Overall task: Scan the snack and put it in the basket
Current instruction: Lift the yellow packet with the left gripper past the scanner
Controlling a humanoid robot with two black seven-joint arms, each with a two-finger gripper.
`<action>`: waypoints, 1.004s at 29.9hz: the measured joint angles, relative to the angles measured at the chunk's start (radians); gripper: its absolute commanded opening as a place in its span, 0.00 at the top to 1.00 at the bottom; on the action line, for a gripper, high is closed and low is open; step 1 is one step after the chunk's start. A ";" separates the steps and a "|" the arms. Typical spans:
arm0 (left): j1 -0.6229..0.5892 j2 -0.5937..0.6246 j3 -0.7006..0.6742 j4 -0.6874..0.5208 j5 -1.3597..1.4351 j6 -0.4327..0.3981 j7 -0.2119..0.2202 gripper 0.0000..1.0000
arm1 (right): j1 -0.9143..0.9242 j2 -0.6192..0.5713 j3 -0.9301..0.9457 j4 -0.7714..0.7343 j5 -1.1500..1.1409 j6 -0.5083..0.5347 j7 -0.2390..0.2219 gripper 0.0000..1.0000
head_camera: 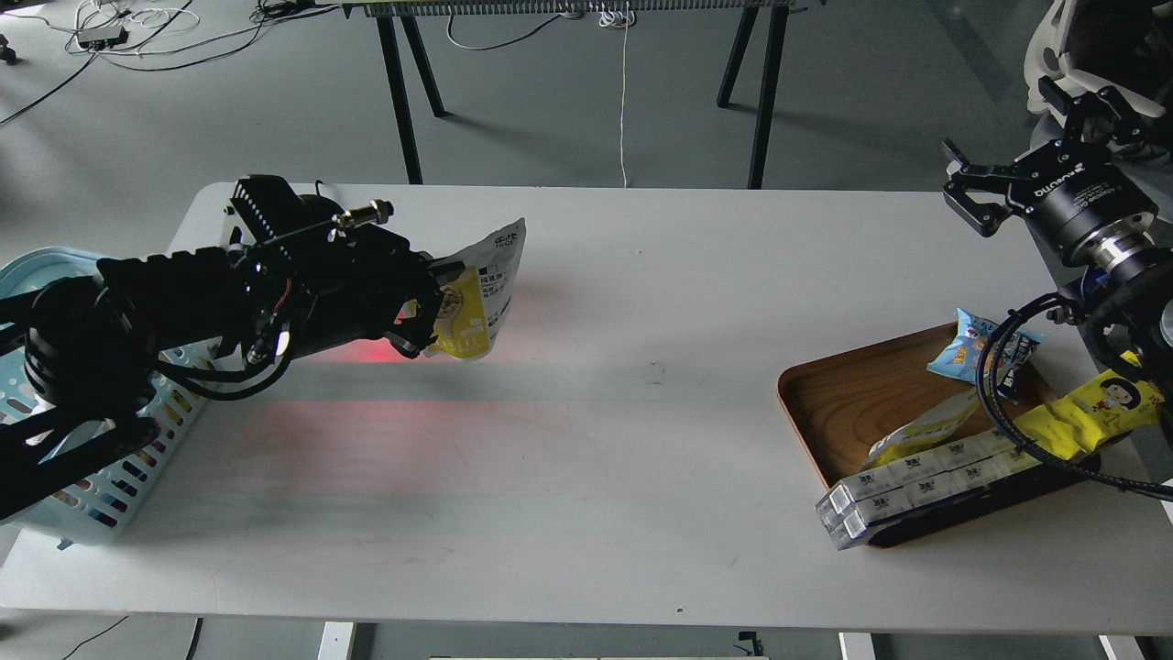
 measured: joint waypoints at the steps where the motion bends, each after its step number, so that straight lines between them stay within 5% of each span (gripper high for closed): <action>1: 0.000 0.004 0.000 0.000 -0.010 -0.003 0.002 0.99 | 0.000 0.000 0.000 0.000 0.000 0.000 0.000 0.00; 30: 0.003 0.031 -0.007 0.000 -0.036 -0.016 -0.005 0.99 | 0.000 0.000 0.000 -0.002 -0.002 0.000 0.000 0.00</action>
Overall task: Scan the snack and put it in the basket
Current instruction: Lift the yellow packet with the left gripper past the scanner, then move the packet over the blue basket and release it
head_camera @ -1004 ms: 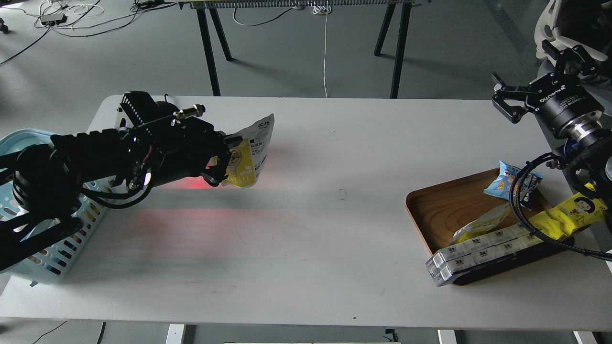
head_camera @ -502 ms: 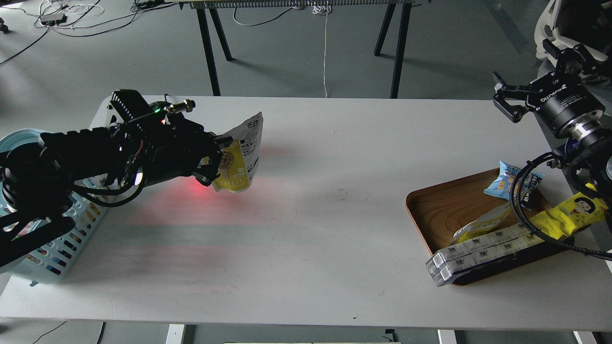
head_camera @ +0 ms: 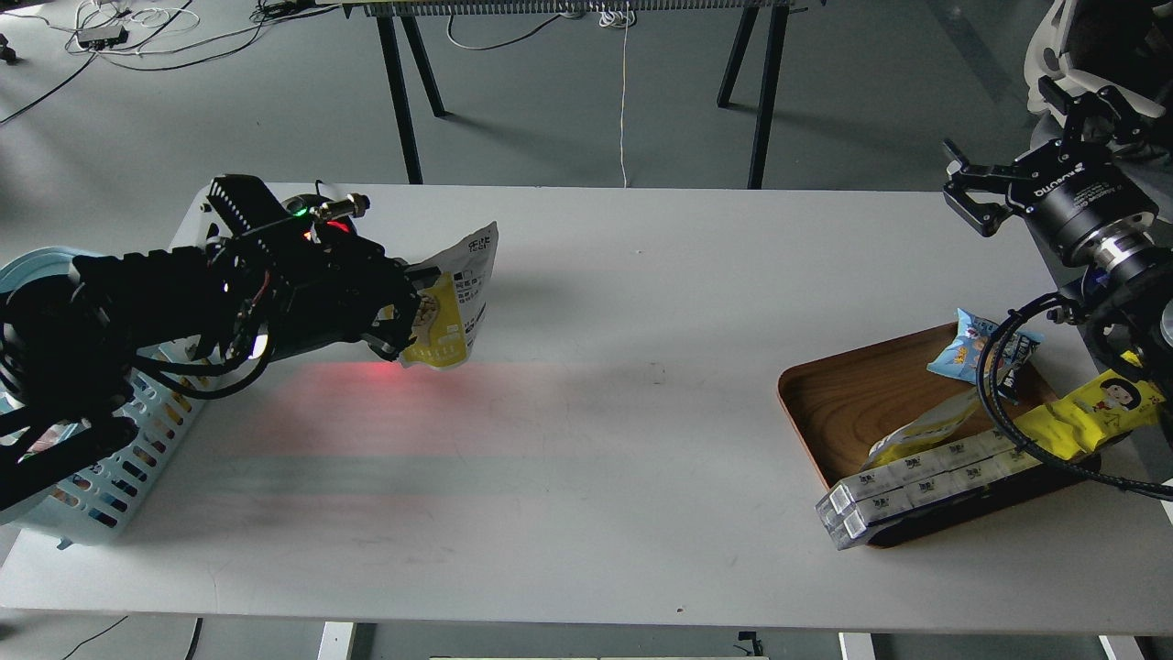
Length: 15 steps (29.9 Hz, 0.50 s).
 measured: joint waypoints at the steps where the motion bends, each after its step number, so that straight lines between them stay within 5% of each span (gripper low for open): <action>1: -0.001 0.015 -0.014 0.000 -0.003 0.000 -0.004 0.99 | 0.000 0.000 0.000 0.000 0.000 0.000 0.000 0.00; 15: -0.008 0.393 -0.196 0.001 -0.161 0.039 -0.177 0.99 | 0.004 0.000 -0.001 0.006 0.000 0.000 0.000 0.00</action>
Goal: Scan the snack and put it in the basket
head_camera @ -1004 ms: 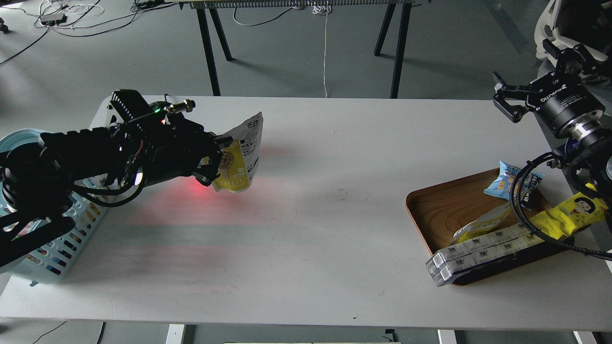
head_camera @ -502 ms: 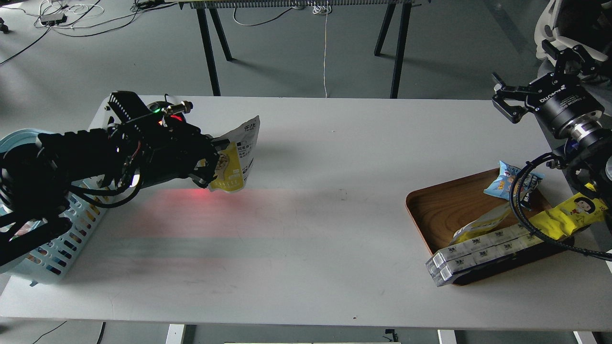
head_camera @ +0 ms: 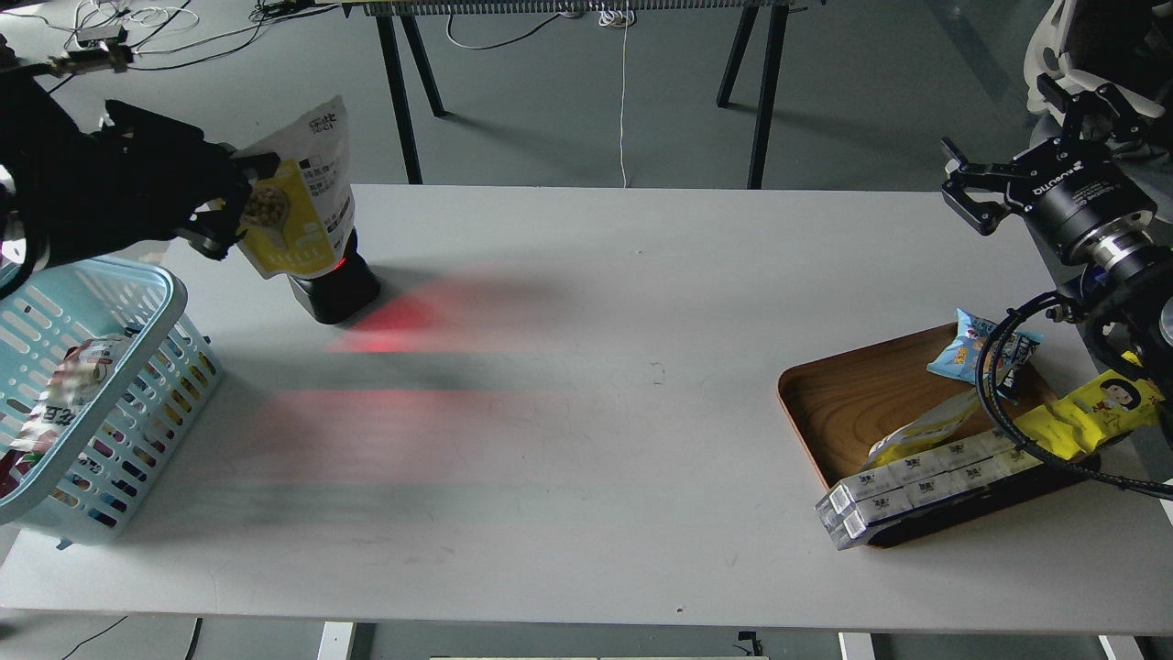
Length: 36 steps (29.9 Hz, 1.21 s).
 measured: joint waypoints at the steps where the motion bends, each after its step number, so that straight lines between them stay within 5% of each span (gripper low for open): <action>1: 0.000 0.039 -0.002 0.001 -0.037 0.015 -0.003 0.99 | 0.000 0.000 0.000 0.001 0.000 0.000 0.000 0.00; 11: 0.003 0.345 0.126 0.117 -0.250 0.140 -0.094 0.99 | 0.005 0.006 0.003 0.004 0.000 0.000 0.000 0.00; 21: 0.003 0.385 0.330 0.303 -0.294 0.279 -0.189 0.99 | 0.008 0.019 0.005 0.009 0.000 0.000 0.000 0.00; 28: 0.002 0.391 0.453 0.313 -0.295 0.346 -0.203 0.99 | 0.008 0.021 0.004 0.007 0.000 0.000 0.000 0.00; 36: 0.004 0.367 0.721 0.317 -0.297 0.523 -0.187 0.99 | 0.007 0.022 0.005 0.004 0.000 0.000 0.000 0.00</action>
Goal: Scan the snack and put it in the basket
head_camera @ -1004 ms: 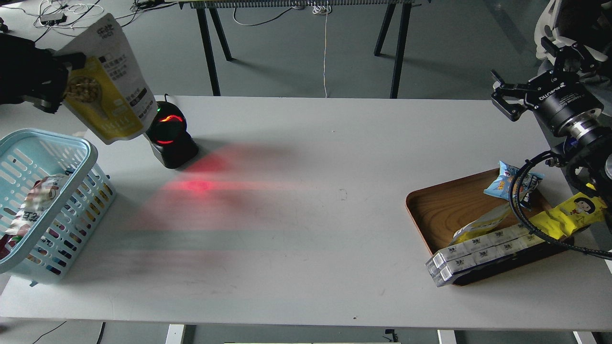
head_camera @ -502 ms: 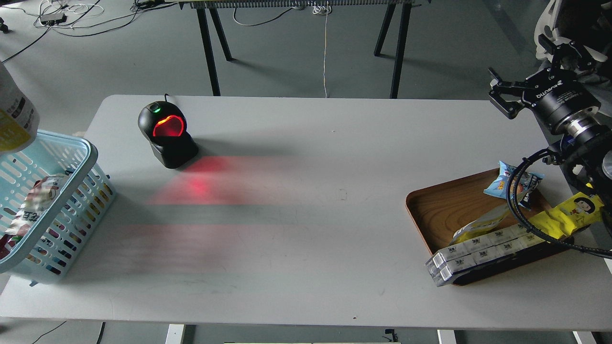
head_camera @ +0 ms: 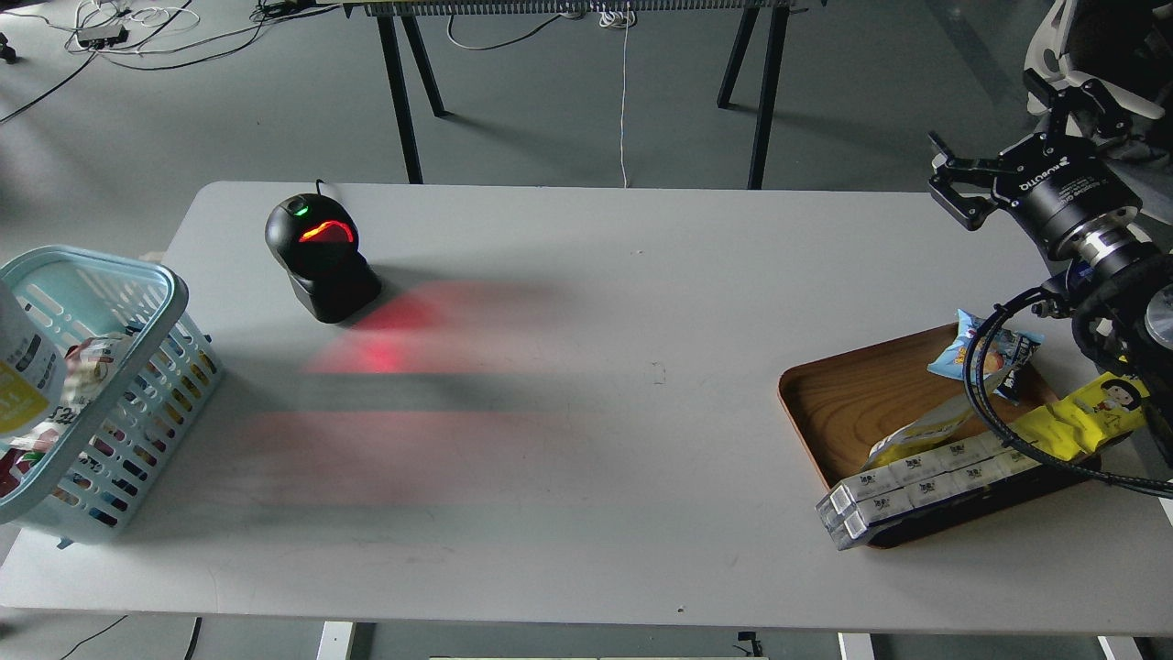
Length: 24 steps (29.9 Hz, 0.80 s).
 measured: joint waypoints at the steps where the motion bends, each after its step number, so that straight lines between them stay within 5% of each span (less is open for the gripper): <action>1: 0.000 -0.006 0.018 0.002 -0.001 0.017 0.001 0.99 | 0.000 0.001 0.000 0.000 0.000 0.000 0.000 0.00; 4: 0.000 -0.022 0.059 0.009 -0.019 0.057 0.003 0.96 | 0.000 0.001 0.000 0.000 0.000 0.000 0.000 0.00; 7: 0.000 -0.038 0.073 0.022 -0.045 0.089 0.004 0.78 | 0.000 0.001 -0.001 0.000 0.000 0.000 0.000 0.00; 8: 0.000 -0.042 0.075 0.026 -0.052 0.098 0.004 0.62 | 0.000 0.001 -0.002 0.000 0.000 0.000 0.000 0.00; 10: 0.000 -0.045 0.077 0.031 -0.059 0.108 0.003 0.10 | 0.000 0.001 -0.002 0.000 0.000 0.000 0.000 0.00; 11: 0.000 -0.045 0.078 0.033 -0.061 0.112 0.002 0.00 | 0.000 0.001 -0.002 0.000 0.000 0.000 0.000 0.00; 19: -0.012 -0.036 0.061 0.068 -0.093 0.137 -0.009 0.00 | 0.000 0.000 0.001 0.000 0.000 0.000 0.000 0.00; 24: -0.114 -0.029 -0.091 0.077 -0.115 0.123 -0.009 0.00 | 0.003 -0.002 0.002 0.000 0.000 0.000 -0.001 0.00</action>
